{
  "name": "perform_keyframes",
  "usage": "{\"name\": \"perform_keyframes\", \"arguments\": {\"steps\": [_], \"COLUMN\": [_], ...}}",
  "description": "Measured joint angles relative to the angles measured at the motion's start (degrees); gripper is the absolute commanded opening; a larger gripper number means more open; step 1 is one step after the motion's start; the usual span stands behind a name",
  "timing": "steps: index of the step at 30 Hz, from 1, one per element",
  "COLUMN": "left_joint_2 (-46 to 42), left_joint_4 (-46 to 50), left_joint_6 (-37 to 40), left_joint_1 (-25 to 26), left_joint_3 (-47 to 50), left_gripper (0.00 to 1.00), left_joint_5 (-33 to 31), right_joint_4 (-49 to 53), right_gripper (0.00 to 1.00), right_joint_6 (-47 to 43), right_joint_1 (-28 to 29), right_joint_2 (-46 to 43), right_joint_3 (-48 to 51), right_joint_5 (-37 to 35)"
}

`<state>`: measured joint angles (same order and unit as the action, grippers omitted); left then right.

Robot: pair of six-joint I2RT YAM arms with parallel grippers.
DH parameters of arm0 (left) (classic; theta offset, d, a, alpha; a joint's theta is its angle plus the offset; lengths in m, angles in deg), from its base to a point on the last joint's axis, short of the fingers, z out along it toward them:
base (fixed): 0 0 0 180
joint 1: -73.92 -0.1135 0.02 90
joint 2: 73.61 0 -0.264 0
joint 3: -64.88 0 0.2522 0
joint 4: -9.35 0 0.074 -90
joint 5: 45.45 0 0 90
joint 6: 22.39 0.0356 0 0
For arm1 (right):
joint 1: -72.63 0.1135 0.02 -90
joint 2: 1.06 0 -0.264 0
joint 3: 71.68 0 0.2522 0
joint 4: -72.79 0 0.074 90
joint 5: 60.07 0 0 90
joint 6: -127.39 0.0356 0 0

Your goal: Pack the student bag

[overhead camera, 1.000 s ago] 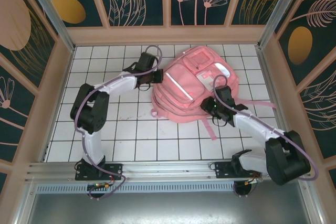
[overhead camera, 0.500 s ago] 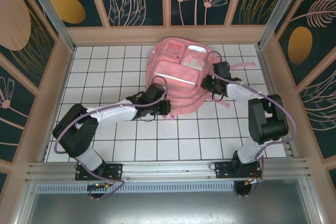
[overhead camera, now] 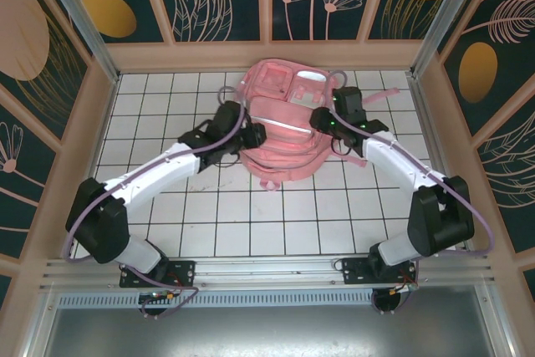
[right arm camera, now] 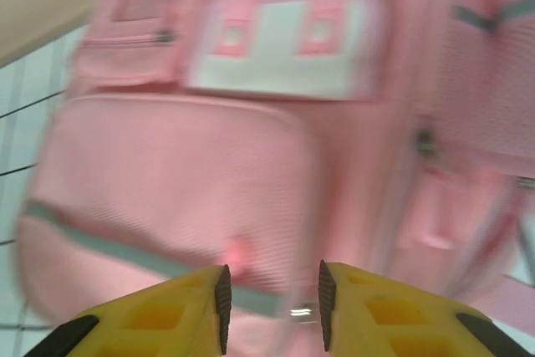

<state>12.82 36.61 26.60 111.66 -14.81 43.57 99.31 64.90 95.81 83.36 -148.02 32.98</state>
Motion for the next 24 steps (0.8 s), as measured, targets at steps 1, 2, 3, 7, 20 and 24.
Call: {"name": "perform_keyframes", "arguments": {"steps": [1, 2, 3, 7, 20, 24], "left_joint_2": [-0.09, 0.09, 0.37, 0.83, -1.38, -1.27], "left_joint_4": [0.63, 1.38, 2.16, 4.31, 6.12, 6.03], "left_joint_6": [0.26, 0.46, 0.59, 1.07, 0.13, -0.24], "left_joint_1": [-1.84, -3.41, -4.79, -9.38, -12.61, -12.61], "left_joint_3": [-0.90, -1.81, -2.67, -5.16, -0.79, 0.57], "left_gripper": [0.44, 0.48, 0.51, 0.67, 0.86, 0.85], "left_joint_5": [-0.50, -1.09, -1.51, -3.98, -5.35, -4.94], "right_joint_4": [-0.13, -0.13, 0.00, -0.59, -2.58, -4.04], "right_gripper": [0.34, 0.33, 0.33, 0.31, 0.27, 0.27], "right_joint_6": [0.07, 0.26, 0.35, 0.55, 3.04, 3.02], "right_joint_1": [1.84, 3.56, 4.85, 9.77, 13.25, 11.54], "right_joint_2": [0.50, 1.57, 2.99, 12.98, 23.93, 14.12], "right_joint_3": [-1.42, -3.23, -5.20, -15.28, -15.50, -2.47], "right_joint_5": [0.24, 0.85, 1.36, 2.99, 5.42, 4.87]}}
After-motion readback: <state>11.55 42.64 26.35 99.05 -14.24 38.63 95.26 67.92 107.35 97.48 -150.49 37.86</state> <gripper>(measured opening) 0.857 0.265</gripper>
